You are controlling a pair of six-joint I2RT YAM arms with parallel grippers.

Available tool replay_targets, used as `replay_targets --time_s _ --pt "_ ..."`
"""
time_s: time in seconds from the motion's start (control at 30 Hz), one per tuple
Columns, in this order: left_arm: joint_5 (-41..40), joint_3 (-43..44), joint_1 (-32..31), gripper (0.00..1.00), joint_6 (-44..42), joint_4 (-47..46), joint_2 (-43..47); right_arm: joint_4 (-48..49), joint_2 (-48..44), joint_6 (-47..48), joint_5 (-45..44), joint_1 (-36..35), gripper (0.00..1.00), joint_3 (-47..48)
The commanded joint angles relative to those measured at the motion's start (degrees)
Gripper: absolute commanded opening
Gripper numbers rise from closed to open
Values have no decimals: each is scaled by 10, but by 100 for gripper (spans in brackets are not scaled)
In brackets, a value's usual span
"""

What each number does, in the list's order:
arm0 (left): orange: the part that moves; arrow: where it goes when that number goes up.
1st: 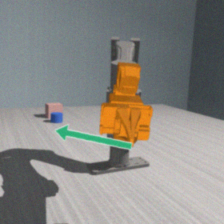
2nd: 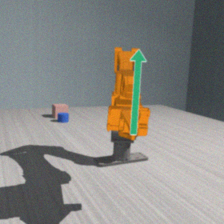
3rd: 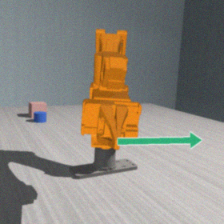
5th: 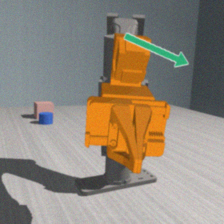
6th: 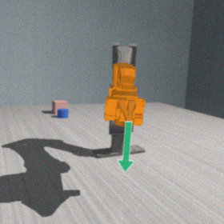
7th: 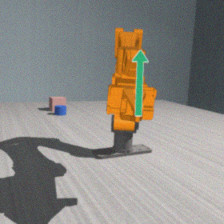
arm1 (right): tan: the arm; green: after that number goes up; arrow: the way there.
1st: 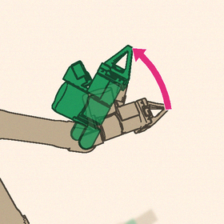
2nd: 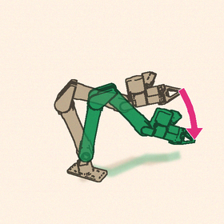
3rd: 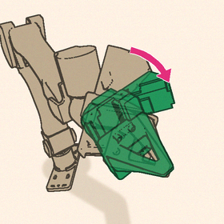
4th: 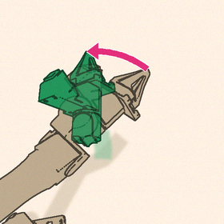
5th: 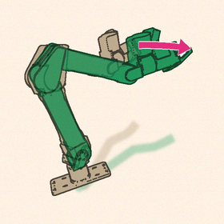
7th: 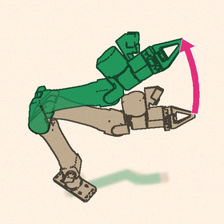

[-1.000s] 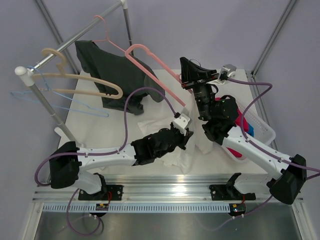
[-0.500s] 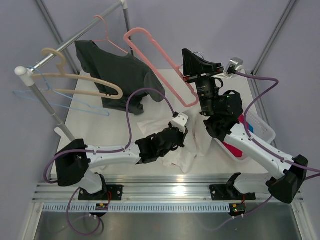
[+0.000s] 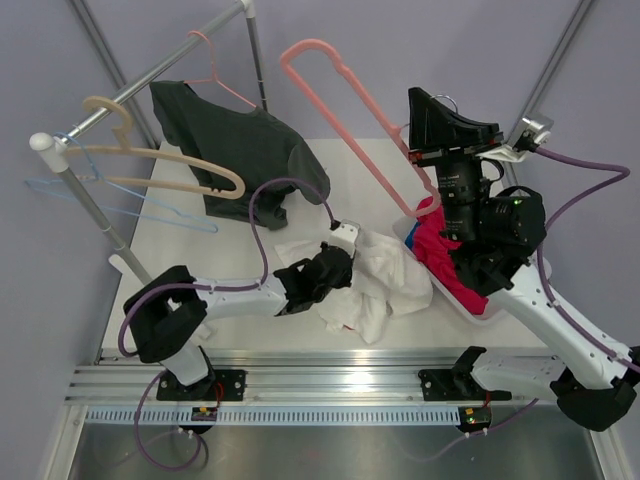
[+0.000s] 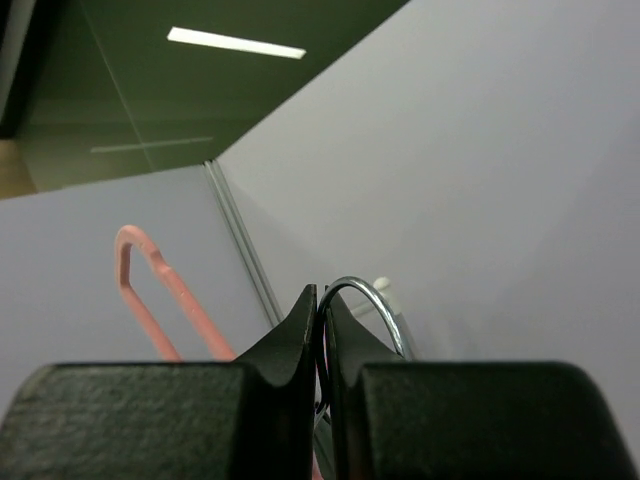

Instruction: Remove the t-shirt from the hanger

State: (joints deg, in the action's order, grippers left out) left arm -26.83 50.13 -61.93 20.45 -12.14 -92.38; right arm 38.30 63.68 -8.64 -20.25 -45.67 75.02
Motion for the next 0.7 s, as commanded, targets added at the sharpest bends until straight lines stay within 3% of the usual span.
replay_targets --time_s 0.0,0.03,0.07,0.13,0.23,0.3,0.6,0.67 --pt "36 19 53 5 30 -21 2 -114 -46 33 -19 6 0 -12" --pt "46 17 62 11 35 -21 4 -136 -76 35 -17 5 0 -17" --pt "53 19 74 32 36 -11 8 -172 -90 37 -15 5 0 -30" --pt "60 23 81 62 30 6 20 -227 -134 32 -12 5 0 -38" --pt "91 30 82 81 15 31 60 -309 -172 25 -15 5 0 -32" --pt "135 26 81 98 18 49 91 -359 -184 26 -13 5 0 -16" --pt "339 26 41 99 -4 140 335 -676 -318 -6 91 4 0 24" --pt "356 42 36 99 -9 169 350 -723 -335 -15 104 5 0 27"
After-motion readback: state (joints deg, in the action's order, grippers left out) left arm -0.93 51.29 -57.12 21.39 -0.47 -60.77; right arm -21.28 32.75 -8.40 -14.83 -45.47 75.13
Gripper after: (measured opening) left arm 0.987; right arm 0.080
